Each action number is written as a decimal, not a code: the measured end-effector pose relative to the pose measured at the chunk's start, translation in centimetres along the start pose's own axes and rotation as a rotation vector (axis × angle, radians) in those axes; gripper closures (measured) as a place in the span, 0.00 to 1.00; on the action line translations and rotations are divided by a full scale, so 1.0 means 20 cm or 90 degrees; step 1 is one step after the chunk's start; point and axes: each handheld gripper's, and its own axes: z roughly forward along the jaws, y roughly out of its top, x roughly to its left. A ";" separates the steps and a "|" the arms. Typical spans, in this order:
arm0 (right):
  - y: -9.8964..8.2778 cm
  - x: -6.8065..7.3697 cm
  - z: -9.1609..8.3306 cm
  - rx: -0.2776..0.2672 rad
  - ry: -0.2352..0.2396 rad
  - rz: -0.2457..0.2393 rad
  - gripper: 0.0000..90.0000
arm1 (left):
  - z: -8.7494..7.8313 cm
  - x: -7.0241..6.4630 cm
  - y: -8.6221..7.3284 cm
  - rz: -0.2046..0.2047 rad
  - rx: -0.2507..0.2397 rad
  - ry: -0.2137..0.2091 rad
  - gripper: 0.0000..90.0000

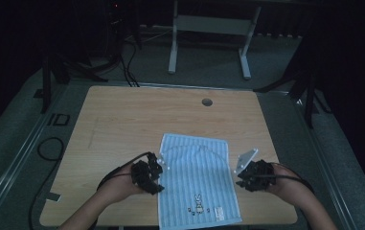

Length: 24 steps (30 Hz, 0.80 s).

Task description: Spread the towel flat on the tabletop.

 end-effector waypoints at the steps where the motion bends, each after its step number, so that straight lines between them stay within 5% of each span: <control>1: 0.01 -0.05 0.02 0.002 -0.003 0.009 0.80 | 0.01 0.04 0.02 -0.011 0.000 0.008 0.59; 6: 0.07 -0.31 0.13 -0.004 -0.029 0.074 0.78 | 0.05 0.29 0.15 -0.062 -0.010 0.043 0.58; 7: 0.07 -0.31 0.13 -0.004 -0.029 0.074 0.78 | 0.05 0.29 0.15 -0.062 -0.010 0.043 0.54; 8: 0.10 -0.41 0.19 0.000 -0.032 0.091 0.75 | 0.09 0.37 0.21 -0.066 0.002 0.063 0.52; 11: 0.15 -0.50 0.30 0.021 -0.032 0.103 0.72 | 0.15 0.47 0.27 -0.098 0.000 0.068 0.51; 13: 0.18 -0.55 0.37 0.034 -0.030 0.117 0.69 | 0.20 0.54 0.29 -0.125 -0.005 0.069 0.50; 18: 0.23 -0.62 0.52 0.042 -0.025 0.144 0.63 | 0.29 0.64 0.34 -0.140 0.010 0.103 0.45; 24: 0.28 -0.65 0.59 0.062 -0.013 0.169 0.61 | 0.37 0.66 0.36 -0.140 0.023 0.085 0.43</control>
